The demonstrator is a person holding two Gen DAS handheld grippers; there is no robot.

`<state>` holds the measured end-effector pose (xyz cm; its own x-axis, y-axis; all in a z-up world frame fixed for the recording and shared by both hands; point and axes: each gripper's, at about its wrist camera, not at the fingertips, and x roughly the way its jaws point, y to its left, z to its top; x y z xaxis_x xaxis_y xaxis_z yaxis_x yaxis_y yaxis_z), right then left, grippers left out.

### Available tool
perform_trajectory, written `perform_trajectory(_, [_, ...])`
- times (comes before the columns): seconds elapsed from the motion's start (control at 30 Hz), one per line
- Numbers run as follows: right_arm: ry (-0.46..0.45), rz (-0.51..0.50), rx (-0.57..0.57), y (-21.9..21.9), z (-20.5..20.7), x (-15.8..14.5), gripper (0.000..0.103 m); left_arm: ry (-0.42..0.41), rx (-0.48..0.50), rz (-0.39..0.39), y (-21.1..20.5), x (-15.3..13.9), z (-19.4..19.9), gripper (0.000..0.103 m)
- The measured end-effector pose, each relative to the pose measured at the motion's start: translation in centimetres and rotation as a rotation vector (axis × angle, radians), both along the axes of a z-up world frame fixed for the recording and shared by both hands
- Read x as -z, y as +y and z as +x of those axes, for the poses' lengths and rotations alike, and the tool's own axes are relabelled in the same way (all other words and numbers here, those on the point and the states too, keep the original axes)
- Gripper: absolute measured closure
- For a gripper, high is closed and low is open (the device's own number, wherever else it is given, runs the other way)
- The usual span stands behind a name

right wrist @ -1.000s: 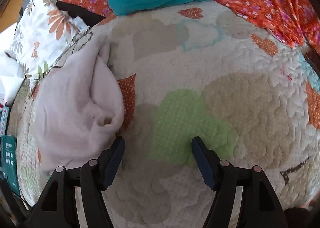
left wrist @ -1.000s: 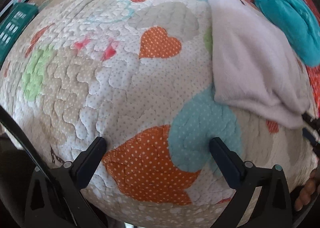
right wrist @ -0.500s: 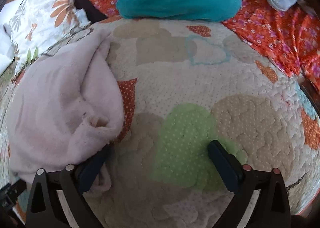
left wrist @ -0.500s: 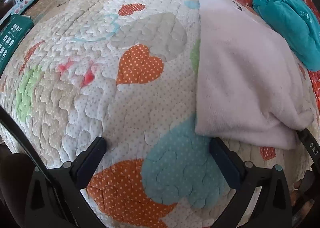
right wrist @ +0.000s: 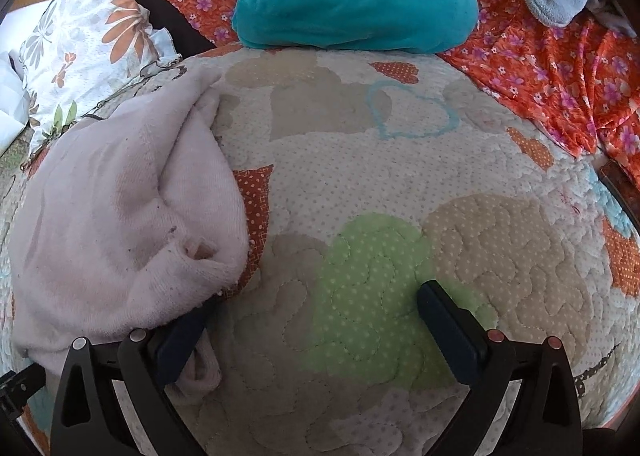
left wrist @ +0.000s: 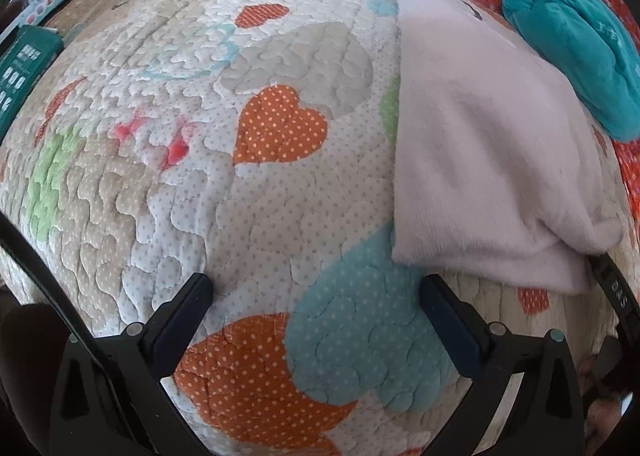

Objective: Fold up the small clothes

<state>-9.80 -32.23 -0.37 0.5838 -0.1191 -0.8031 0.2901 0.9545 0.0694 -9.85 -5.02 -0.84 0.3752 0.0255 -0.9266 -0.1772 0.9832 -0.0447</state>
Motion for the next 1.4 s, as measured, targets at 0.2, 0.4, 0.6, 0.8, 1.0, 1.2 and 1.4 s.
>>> perform_trajectory(0.2, [0.007, -0.004, 0.07, -1.6, -1.5, -3.1, 0.019, 0.001, 0.054, -0.005, 0.0, -0.1, -0.8, 0.0])
perform_trajectory(0.4, [-0.075, 0.11, -0.088, 0.4, -0.4, -7.5, 0.051, -0.034, 0.05, 0.009, -0.3, -0.1, -1.2, 0.0])
perform_trajectory(0.6, [0.155, 0.233, -0.314, 5.5, 3.0, -2.4, 0.052, -0.051, 0.091, 0.005, -0.3, -0.2, -2.7, 0.0])
perform_trajectory(0.8, [0.111, 0.029, -0.335, 7.1, -0.7, -4.6, 0.052, -0.073, 0.11, 0.01, -0.9, -0.3, -3.3, 0.0])
perform_trajectory(1.0, [0.037, 0.11, -0.365, 7.3, -0.2, -6.7, 0.051, -0.085, 0.112, 0.015, -1.1, -0.3, -3.6, 0.0])
perform_trajectory(1.2, [0.112, 0.057, -0.383, 8.4, 0.6, -2.9, 0.043, -0.071, 0.124, 0.01, -1.1, -0.5, -3.8, 0.0])
perform_trajectory(1.4, [0.061, -0.036, -0.35, 7.2, -3.3, -3.5, 0.042, -0.078, 0.099, 0.028, -1.5, -0.5, -4.0, 0.0])
